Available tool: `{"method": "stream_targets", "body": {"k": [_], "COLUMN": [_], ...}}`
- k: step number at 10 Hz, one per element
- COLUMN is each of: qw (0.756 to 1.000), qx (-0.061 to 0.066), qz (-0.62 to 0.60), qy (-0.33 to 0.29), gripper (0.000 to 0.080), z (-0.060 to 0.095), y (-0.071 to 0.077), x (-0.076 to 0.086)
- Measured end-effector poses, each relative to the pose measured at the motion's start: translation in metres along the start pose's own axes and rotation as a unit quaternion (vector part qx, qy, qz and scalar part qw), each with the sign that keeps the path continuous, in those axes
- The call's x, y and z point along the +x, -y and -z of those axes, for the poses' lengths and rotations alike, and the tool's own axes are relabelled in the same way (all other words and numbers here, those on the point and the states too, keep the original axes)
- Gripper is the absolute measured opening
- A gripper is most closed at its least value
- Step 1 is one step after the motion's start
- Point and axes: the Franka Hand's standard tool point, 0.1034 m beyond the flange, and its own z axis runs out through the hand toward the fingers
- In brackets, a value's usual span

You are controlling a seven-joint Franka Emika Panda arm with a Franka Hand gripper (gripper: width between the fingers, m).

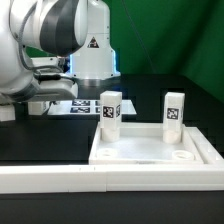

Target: Assemble square table

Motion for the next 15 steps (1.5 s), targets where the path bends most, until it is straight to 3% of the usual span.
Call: {"method": "stream_targets", "body": {"k": [2, 3, 4, 5, 6, 12, 13, 15], "qw": [1.000, 1.000, 1.000, 1.000, 1.000, 1.000, 1.000, 0.999], "qx": [0.000, 0.000, 0.000, 0.000, 0.000, 0.001, 0.007, 0.027], "qz": [0.000, 0.000, 0.000, 0.000, 0.000, 0.002, 0.010, 0.005], "qy": [0.000, 0.000, 0.000, 0.000, 0.000, 0.001, 0.006, 0.024], "gripper": [0.0649, 0.0552, 0.0552, 0.0370, 0.0287, 0.0287, 0.0287, 0.0288], "z": [0.000, 0.000, 0.000, 0.000, 0.000, 0.002, 0.017, 0.067], "y": [0.000, 0.000, 0.000, 0.000, 0.000, 0.000, 0.004, 0.018], "x": [0.000, 0.000, 0.000, 0.000, 0.000, -0.001, -0.011, -0.036]}}
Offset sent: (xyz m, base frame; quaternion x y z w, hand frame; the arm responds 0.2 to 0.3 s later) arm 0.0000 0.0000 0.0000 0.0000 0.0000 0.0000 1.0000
